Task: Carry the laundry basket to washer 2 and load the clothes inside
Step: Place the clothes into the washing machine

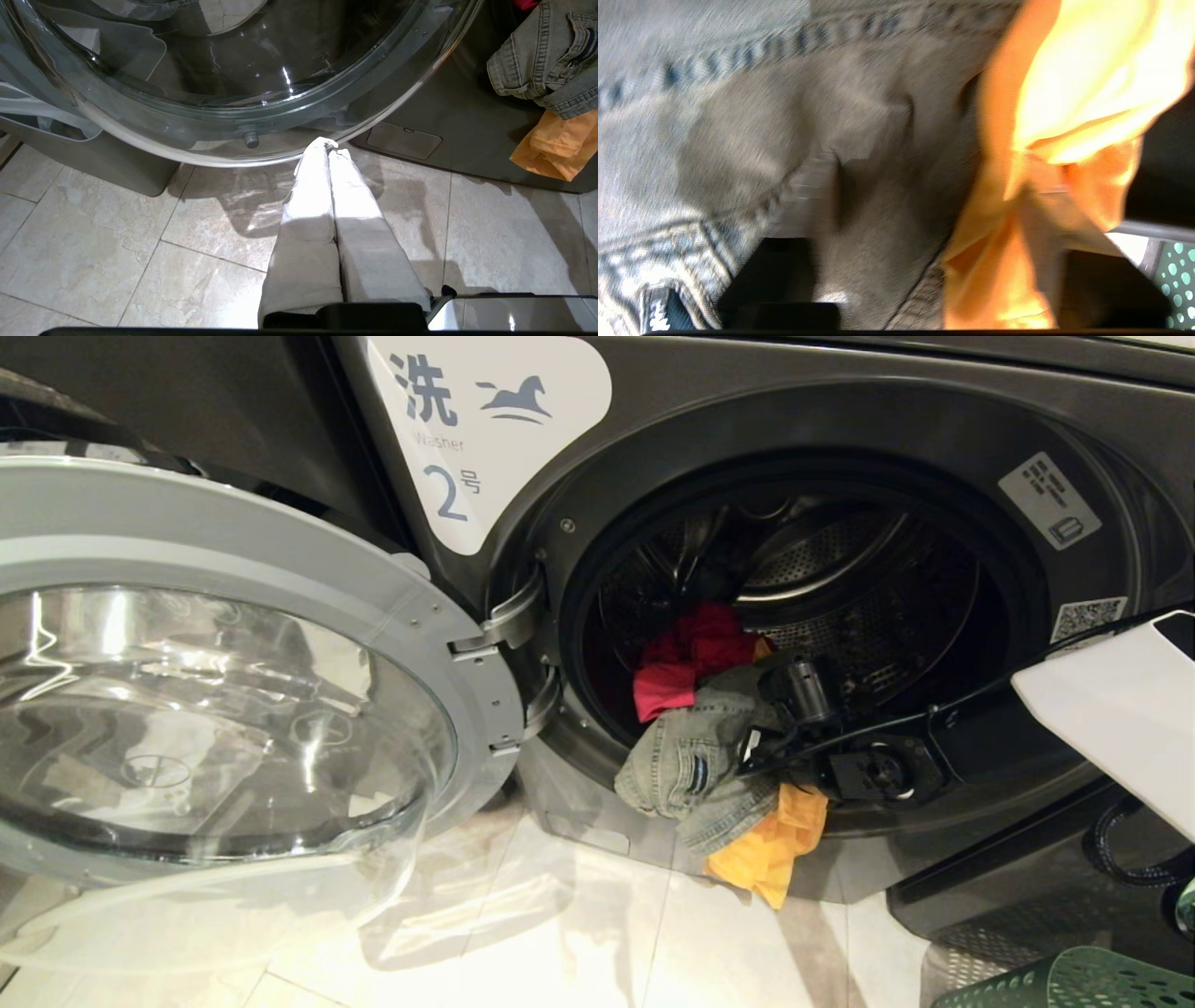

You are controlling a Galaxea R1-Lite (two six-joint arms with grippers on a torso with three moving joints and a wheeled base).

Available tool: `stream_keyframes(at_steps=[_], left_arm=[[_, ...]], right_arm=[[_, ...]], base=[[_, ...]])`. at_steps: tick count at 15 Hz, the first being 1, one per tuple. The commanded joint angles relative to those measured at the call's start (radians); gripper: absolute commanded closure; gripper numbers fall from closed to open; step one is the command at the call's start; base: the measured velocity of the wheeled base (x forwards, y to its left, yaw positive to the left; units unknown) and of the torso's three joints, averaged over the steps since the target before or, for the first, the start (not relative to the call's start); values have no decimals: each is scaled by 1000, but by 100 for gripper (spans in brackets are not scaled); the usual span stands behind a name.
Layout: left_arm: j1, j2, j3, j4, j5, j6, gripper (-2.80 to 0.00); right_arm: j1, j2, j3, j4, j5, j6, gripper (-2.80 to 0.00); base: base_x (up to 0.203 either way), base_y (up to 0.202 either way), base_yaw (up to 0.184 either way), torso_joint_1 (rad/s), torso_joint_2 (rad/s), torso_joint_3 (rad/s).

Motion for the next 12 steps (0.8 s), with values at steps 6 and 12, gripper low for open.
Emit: stream_keyframes(at_steps=[6, 12], left_arm=[[0, 1, 0, 0, 0, 0, 0], [0, 1, 0, 0, 0, 0, 0]], right_arm=[[-14, -25, -5, -5, -7, -48, 0], [-14, -60, -26, 0, -6, -63, 0]], base=[[0, 0, 0, 0, 0, 0], [0, 0, 0, 0, 0, 0]])
